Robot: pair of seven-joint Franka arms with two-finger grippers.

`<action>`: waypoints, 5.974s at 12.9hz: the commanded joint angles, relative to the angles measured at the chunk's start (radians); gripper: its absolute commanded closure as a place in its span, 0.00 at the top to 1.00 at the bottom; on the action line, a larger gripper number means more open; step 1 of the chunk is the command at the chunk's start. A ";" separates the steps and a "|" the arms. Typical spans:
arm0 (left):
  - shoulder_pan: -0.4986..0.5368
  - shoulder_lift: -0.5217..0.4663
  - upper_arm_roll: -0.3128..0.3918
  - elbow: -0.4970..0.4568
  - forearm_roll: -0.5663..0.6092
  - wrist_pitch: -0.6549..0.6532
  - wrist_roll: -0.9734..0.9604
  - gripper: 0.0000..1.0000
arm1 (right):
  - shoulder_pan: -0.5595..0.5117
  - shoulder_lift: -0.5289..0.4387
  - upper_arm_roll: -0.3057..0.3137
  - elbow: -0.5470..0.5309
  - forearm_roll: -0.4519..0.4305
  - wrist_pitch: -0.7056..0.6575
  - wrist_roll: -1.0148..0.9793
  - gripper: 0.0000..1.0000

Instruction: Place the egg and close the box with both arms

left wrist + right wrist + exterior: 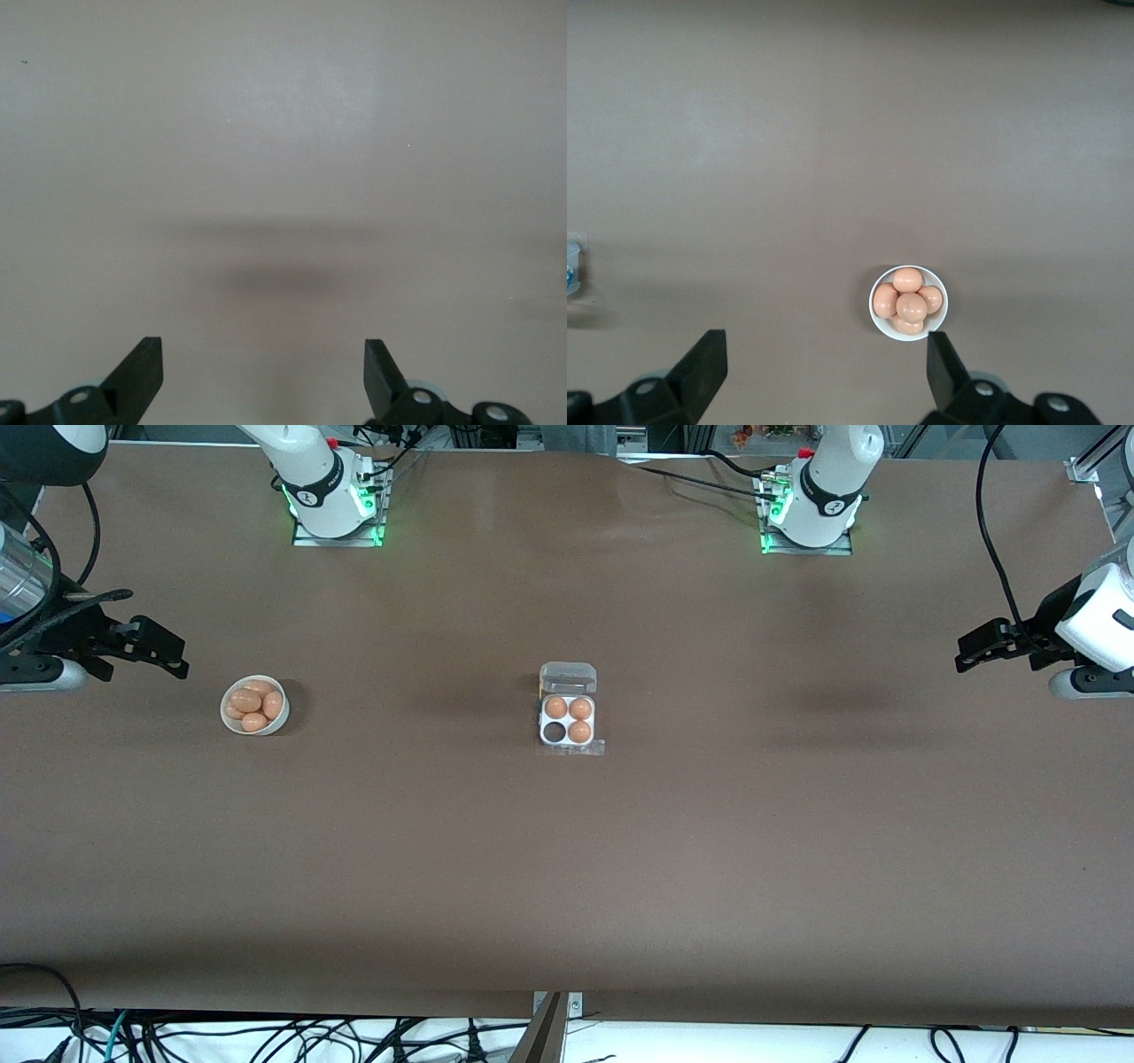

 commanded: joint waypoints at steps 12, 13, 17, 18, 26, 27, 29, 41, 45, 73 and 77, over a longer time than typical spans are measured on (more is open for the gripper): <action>0.011 0.025 0.001 0.036 0.025 -0.020 0.019 1.00 | -0.011 -0.018 0.015 -0.015 -0.013 -0.005 -0.009 1.00; 0.011 0.025 0.001 0.037 0.025 -0.020 0.019 1.00 | -0.011 -0.018 0.015 -0.015 -0.013 -0.005 -0.009 1.00; 0.013 0.025 0.001 0.039 0.025 -0.020 0.022 1.00 | -0.011 -0.018 0.015 -0.015 -0.013 -0.005 -0.009 1.00; 0.013 0.025 0.001 0.039 0.025 -0.020 0.022 1.00 | -0.011 -0.018 0.015 -0.015 -0.013 -0.005 -0.009 1.00; 0.019 0.037 0.000 0.039 0.046 -0.018 0.024 1.00 | -0.011 -0.019 0.015 -0.015 -0.013 -0.007 -0.009 1.00; 0.019 0.037 -0.002 0.040 0.046 -0.020 0.024 1.00 | -0.011 -0.018 0.015 -0.015 -0.013 -0.007 -0.009 1.00; 0.017 0.037 -0.005 0.040 0.046 -0.018 0.024 1.00 | -0.011 -0.018 0.015 -0.015 -0.013 -0.007 -0.009 1.00; 0.019 0.037 -0.003 0.040 0.046 -0.020 0.025 1.00 | -0.023 0.105 0.004 -0.020 -0.025 -0.059 -0.005 1.00; 0.020 0.036 -0.002 0.042 0.046 -0.020 0.024 1.00 | -0.042 0.131 -0.050 -0.200 -0.027 0.092 -0.005 1.00; 0.016 0.037 -0.003 0.046 0.044 -0.021 0.027 1.00 | -0.048 0.239 -0.119 -0.592 -0.024 0.598 -0.023 0.53; 0.014 0.037 -0.003 0.046 0.040 -0.021 0.028 1.00 | -0.048 0.239 -0.119 -0.592 -0.022 0.593 -0.023 0.36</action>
